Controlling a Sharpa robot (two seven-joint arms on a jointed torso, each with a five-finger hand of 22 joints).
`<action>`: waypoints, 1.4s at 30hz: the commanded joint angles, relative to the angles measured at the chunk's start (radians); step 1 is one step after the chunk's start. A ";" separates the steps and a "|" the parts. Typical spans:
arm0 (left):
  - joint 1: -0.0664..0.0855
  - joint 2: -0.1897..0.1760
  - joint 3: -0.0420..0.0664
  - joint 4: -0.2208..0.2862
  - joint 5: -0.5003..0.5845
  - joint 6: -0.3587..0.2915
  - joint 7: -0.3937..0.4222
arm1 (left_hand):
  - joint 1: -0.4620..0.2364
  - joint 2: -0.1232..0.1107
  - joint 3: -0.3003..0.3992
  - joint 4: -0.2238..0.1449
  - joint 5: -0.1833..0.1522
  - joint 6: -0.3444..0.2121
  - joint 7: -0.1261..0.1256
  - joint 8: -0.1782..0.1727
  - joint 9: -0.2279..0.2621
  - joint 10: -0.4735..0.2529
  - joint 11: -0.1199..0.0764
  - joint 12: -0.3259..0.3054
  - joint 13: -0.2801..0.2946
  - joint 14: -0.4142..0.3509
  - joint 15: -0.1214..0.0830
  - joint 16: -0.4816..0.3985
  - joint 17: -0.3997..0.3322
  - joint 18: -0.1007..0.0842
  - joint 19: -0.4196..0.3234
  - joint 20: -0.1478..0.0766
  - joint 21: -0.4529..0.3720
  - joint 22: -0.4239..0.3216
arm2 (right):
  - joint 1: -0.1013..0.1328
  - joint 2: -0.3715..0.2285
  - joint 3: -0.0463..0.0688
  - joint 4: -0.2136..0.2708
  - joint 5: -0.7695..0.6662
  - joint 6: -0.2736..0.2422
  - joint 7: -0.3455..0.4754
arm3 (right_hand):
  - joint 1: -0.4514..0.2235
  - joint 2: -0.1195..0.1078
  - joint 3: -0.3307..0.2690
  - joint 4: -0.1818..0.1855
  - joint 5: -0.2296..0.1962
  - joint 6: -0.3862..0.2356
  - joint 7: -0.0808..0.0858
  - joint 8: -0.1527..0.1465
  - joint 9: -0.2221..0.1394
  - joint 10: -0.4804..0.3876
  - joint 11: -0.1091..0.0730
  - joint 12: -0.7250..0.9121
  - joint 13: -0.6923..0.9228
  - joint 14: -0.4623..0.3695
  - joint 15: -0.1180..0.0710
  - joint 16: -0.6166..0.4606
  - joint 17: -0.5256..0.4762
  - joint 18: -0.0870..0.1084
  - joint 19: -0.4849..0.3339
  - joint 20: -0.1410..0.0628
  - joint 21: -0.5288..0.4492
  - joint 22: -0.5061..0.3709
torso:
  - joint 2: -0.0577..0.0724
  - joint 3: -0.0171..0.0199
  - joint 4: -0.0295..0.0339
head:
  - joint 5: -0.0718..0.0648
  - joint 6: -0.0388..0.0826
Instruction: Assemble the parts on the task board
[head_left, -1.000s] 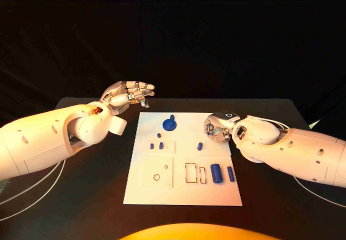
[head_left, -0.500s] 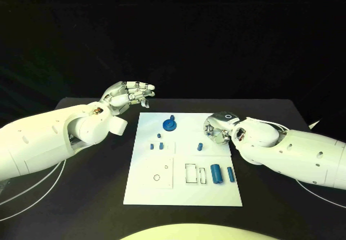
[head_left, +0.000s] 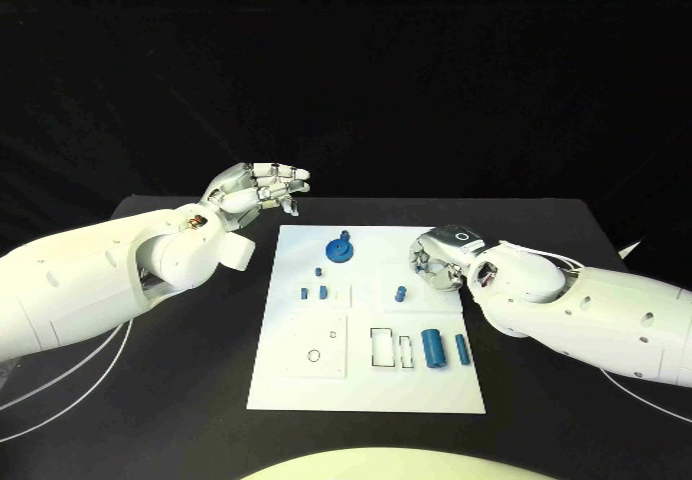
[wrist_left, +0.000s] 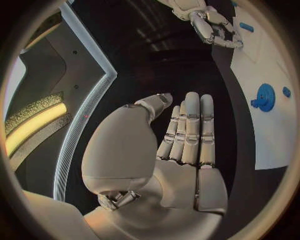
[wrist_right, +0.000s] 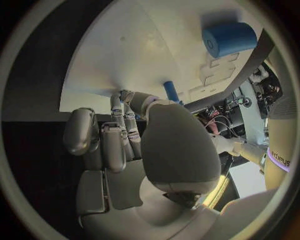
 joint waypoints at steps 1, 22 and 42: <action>0.001 0.002 0.001 0.003 0.007 -0.006 0.016 | 0.009 -0.003 -0.008 -0.001 -0.002 -0.007 0.010 -0.004 -0.002 -0.003 0.006 0.001 -0.001 -0.003 0.005 -0.004 -0.001 0.006 0.005 0.001 -0.006 -0.001 | 0.006 -0.007 0.003 0.015 -0.008 -0.056 0.003 | -0.007 0.006 0.002 -0.007 0.000 0.009 0.001 0.002 0.001 0.045 -0.038 0.002 0.004 0.050 -0.005 -0.004 -0.001 -0.016 0.004 -0.004 0.005 0.109 | 0.000 -0.0006 -0.0002 | 0.000 0.000; 0.001 0.001 0.000 0.002 0.007 -0.004 0.017 | 0.010 -0.003 -0.009 0.000 -0.002 -0.011 0.011 -0.005 -0.003 -0.006 0.008 -0.001 -0.003 -0.003 0.006 -0.005 -0.002 0.006 0.007 0.002 -0.008 -0.003 | 0.026 -0.077 0.009 0.240 0.045 -0.106 0.027 | -0.013 0.006 0.004 -0.010 -0.005 0.011 0.001 0.001 0.003 0.048 -0.039 -0.001 0.004 0.050 -0.007 -0.004 -0.002 -0.017 0.007 -0.005 0.013 0.113 | 0.000 -0.0011 0.0024 | 0.021 -0.001; 0.001 0.026 -0.001 0.000 0.007 -0.009 0.011 | 0.011 -0.002 -0.010 0.001 -0.002 -0.013 0.012 -0.006 -0.003 -0.008 0.008 -0.002 -0.003 -0.003 0.007 -0.005 -0.002 0.006 0.008 0.002 -0.010 -0.004 | -0.045 0.070 0.003 0.260 0.032 -0.055 0.058 | -0.014 0.006 0.006 -0.013 -0.009 0.011 0.001 -0.001 0.003 0.048 -0.039 -0.005 0.004 0.050 -0.008 -0.006 -0.004 -0.016 0.004 -0.004 0.006 0.112 | -0.001 -0.0032 0.0026 | 0.082 -0.025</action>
